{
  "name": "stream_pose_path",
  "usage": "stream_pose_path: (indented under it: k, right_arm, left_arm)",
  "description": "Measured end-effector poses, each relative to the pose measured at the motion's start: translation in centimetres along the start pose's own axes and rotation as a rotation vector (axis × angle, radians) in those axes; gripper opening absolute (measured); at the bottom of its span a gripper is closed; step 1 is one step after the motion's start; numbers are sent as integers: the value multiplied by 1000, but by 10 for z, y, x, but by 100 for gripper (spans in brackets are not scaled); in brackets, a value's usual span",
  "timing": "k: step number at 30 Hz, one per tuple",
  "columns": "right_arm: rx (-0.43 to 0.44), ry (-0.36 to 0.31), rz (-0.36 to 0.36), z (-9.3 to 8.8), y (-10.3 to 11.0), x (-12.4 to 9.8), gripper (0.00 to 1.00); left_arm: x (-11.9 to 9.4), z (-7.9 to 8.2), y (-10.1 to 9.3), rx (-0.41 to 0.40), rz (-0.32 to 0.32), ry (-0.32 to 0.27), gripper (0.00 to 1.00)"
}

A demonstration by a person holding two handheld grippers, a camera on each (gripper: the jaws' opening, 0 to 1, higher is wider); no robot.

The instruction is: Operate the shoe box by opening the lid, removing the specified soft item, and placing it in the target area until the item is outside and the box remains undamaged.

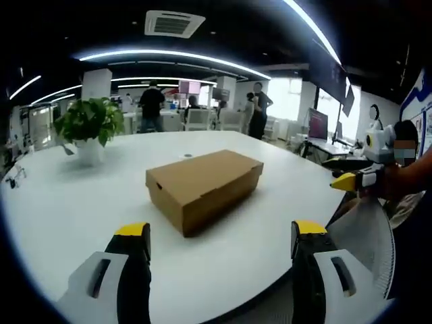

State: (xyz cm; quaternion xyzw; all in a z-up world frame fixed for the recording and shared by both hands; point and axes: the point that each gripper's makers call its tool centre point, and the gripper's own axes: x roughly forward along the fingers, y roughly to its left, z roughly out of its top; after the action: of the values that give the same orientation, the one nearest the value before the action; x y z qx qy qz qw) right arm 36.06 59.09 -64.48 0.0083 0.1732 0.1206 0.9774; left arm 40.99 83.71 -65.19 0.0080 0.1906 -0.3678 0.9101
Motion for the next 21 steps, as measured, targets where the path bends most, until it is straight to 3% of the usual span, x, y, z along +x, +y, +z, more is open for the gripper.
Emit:
stream_pose_path:
  k: [21]
  right_arm:
    - [4,1,4,0,1,0,89]
  left_arm:
    - [0,-2,-2,4,-9,14,86]
